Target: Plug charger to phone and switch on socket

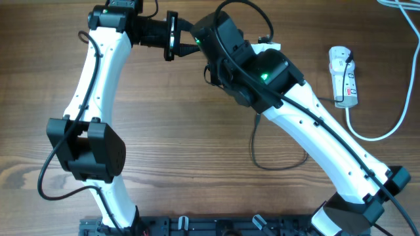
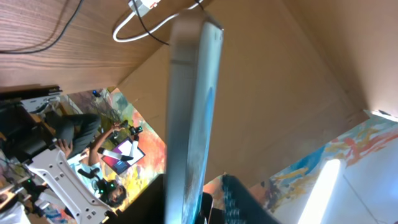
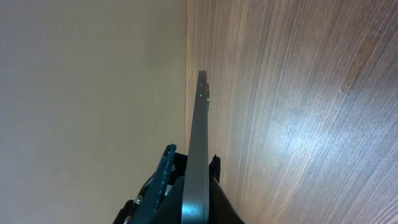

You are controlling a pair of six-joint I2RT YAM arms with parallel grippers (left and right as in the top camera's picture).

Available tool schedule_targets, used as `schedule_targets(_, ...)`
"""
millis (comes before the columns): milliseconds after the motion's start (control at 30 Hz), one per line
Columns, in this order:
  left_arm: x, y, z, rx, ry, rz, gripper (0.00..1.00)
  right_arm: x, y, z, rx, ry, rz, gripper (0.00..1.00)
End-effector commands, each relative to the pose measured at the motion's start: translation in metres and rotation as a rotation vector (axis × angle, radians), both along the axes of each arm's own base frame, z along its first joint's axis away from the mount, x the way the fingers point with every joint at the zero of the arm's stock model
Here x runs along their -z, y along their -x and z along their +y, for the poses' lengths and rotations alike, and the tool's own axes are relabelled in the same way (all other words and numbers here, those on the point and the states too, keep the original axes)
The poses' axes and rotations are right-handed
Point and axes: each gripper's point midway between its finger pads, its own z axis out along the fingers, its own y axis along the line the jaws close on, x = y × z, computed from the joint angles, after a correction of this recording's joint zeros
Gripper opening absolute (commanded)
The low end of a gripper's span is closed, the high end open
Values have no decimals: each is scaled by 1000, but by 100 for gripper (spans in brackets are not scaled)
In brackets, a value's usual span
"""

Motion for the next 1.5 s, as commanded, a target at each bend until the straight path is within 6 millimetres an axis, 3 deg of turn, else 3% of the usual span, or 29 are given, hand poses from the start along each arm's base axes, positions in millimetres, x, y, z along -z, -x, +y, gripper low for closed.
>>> schedule_targets(0, -16, 6, 1, 4, 19, -27, 27, -22, 3, -2, 11, -58, -41, 8)
schedule_targets(267, -16, 6, 1, 3, 19, -25, 22, -22, 5, 3, -9, -75, -30, 9)
schedule_targets(367, -17, 7, 1, 2, 23, -13, 29, -22, 6, 8, -28, -94, -23, 8)
schedule_targets(533, -23, 10, -1, 22, 62, -8, 31, -24, 5, 9, -28, -100, -30, 8)
schedule_targets(733, -24, 11, -1, 24, 65, -8, 24, -24, 4, 9, -28, -100, -30, 8)
schedule_targets(1067, -23, 10, -1, 22, 61, -8, 21, -24, 4, 6, -17, -90, -36, 9)
schedule_targets(1300, -23, 10, -1, 22, 61, -8, 4, -24, 4, 6, -19, -87, -36, 16)
schedule_targets(1367, -23, 10, -1, 22, 61, -8, 4, -23, 4, 5, -19, -82, -32, 18)
schedule_targets(1467, -23, 10, -1, 22, 61, -8, 4, -22, 3, 1, -1, -63, -38, 40)
